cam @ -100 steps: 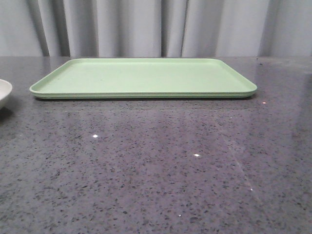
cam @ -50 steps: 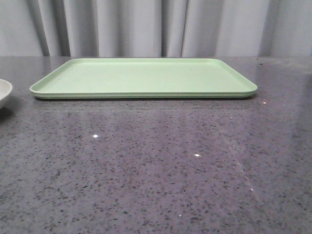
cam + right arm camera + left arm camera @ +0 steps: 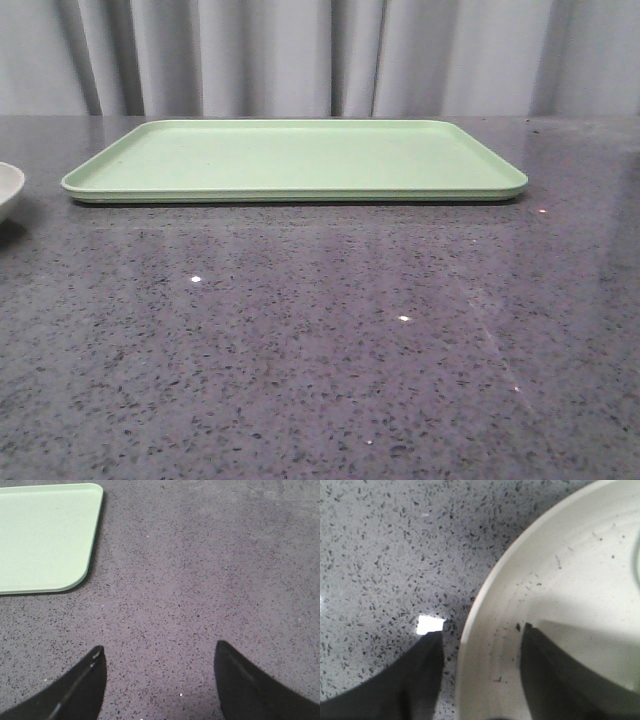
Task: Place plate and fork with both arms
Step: 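Grasp the cream plate rim with the left gripper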
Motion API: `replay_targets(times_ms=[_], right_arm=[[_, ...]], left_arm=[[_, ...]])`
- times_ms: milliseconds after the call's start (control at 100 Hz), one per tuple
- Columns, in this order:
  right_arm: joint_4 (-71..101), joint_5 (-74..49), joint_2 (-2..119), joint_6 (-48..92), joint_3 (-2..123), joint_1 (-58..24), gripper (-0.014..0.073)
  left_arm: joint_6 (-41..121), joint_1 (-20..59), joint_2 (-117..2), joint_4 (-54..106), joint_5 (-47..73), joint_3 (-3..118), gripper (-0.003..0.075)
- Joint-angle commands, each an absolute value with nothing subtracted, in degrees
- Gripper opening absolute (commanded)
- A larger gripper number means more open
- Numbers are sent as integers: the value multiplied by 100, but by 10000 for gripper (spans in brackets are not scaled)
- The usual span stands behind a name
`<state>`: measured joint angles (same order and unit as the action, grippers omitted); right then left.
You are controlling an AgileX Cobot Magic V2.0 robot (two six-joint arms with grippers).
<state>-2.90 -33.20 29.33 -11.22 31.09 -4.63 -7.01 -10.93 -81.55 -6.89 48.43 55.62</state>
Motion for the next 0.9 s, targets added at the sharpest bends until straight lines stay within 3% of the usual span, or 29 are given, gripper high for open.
replay_targets(times_ms=[0,340,670,890], right_arm=[[-307,-2965,2993,-1098,3313,-428,476],[-307,-2965,2993,-1098,3313,-428,476],[-307,-2977,2993,-1098,3313,-428,476],[-307,-2987,2993,-1098,3313,-428,476]], left_arm=[[-716,-1099,-8018,-713,4676,5712,225],[-716,-1191,-8018,-713,4759,5712,-21],[481,-1753,-7883,788,5171,5712,-20],[655,-1944,-7487,904,5311,5712,-20]])
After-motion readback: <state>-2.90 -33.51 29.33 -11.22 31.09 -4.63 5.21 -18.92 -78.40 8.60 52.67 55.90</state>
